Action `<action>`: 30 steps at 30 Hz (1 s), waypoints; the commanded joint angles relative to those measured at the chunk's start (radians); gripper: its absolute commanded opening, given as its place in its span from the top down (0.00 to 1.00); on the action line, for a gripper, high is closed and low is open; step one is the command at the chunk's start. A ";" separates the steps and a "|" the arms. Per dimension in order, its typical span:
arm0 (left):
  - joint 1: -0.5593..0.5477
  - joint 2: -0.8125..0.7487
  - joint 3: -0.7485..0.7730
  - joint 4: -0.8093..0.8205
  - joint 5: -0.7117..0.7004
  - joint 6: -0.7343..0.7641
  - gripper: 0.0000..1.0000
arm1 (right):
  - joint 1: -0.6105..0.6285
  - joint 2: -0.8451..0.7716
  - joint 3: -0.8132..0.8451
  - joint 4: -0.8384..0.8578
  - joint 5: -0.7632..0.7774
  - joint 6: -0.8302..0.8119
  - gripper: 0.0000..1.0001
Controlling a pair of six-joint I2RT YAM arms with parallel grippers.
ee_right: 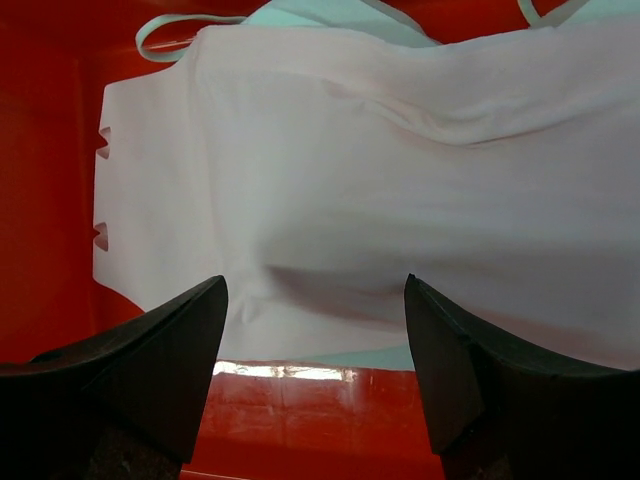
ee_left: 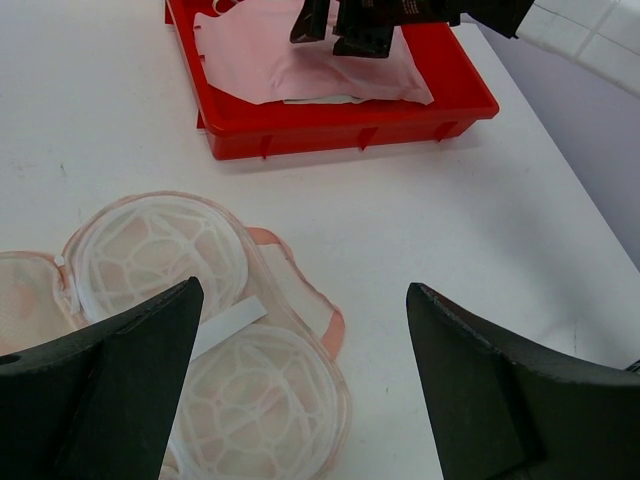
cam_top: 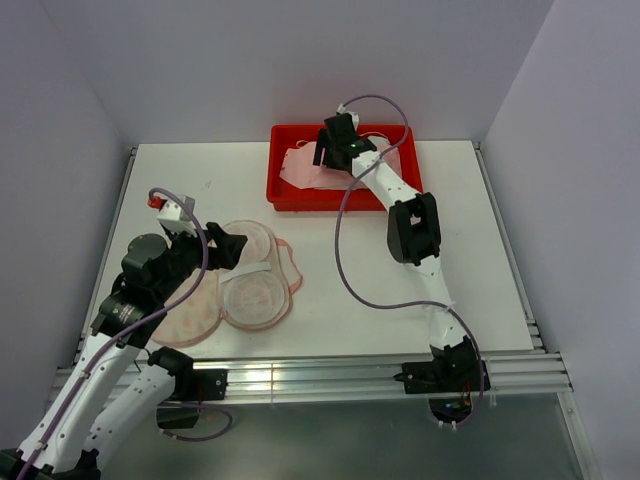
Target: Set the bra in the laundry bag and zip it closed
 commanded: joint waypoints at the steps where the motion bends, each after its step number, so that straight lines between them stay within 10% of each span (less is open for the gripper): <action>1: 0.006 0.007 -0.005 0.045 0.022 0.003 0.10 | -0.024 0.019 -0.012 -0.004 -0.026 0.066 0.21; 13: 0.006 -0.025 -0.016 0.060 0.028 0.012 0.10 | -0.032 0.021 -0.048 0.041 -0.091 0.141 0.22; 23: 0.006 -0.031 -0.022 0.063 0.048 0.022 0.11 | -0.031 -0.038 -0.158 0.160 -0.128 0.191 0.96; 30: 0.006 -0.045 -0.028 0.059 0.028 0.023 0.11 | -0.031 -0.269 -0.481 0.453 -0.119 0.178 1.00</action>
